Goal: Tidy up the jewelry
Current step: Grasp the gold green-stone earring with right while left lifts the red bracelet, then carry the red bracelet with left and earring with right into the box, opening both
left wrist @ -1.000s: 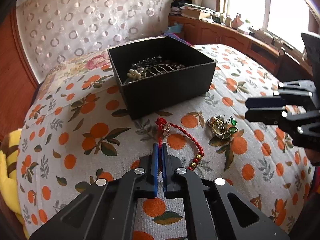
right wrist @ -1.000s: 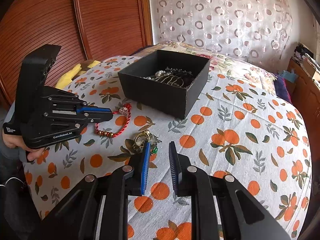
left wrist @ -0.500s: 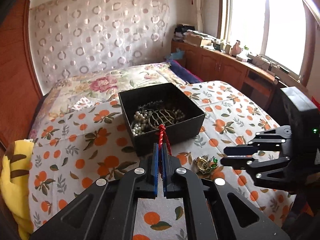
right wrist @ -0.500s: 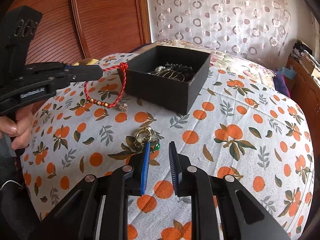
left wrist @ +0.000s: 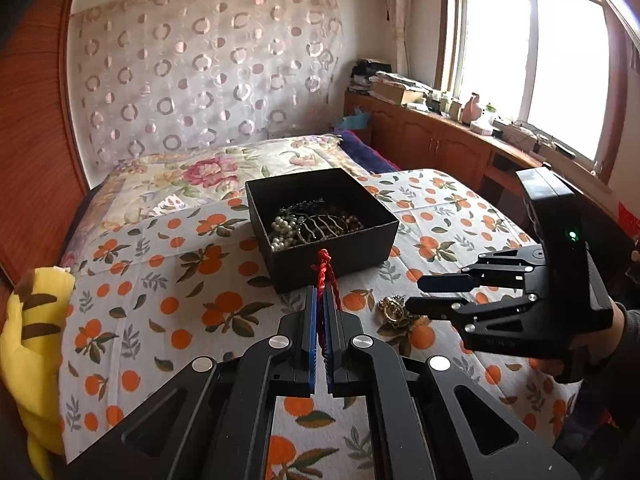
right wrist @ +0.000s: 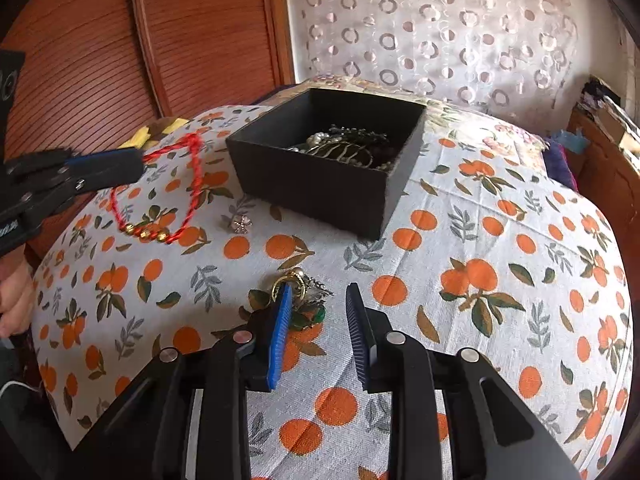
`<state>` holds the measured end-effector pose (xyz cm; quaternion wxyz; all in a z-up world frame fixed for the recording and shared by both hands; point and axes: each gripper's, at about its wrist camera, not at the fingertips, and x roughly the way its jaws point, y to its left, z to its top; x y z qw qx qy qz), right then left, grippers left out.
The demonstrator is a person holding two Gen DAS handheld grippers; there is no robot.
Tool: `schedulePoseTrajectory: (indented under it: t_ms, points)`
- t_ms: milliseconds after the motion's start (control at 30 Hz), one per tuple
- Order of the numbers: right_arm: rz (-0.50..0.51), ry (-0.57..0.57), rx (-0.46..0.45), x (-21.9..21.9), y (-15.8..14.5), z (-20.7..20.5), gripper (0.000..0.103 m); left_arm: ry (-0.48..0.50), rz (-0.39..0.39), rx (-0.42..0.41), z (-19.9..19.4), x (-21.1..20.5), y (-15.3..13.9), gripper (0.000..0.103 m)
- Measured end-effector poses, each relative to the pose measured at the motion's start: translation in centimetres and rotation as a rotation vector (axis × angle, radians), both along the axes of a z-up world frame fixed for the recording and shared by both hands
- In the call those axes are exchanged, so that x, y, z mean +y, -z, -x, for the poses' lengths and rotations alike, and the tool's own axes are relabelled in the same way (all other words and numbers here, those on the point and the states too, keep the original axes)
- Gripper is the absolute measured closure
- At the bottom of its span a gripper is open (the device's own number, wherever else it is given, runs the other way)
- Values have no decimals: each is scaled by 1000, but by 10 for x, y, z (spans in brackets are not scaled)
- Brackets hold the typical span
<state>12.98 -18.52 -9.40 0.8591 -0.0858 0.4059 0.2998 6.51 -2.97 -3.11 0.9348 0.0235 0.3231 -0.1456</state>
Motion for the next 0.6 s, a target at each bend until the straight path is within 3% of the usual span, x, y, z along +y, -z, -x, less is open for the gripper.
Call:
schedulePoseTrajectory:
  t_ms: [200, 233, 267, 400, 600]
  points:
    - [-14, 13, 51, 2, 8, -6, 73, -4, 17, -4, 10, 4, 2, 101]
    - [-24, 11, 62, 2, 8, -7, 77, -5, 18, -1, 11, 5, 3, 101]
    - [-26, 8, 68, 3, 8, -8, 89, -5, 20, 1, 11, 5, 3, 101]
    - [-34, -1, 60, 4, 8, -6, 95, -8, 24, 6, 11, 6, 7, 101]
    - [-59, -8, 13, 1, -10, 0, 96, -8, 24, 6, 11, 7, 8, 101]
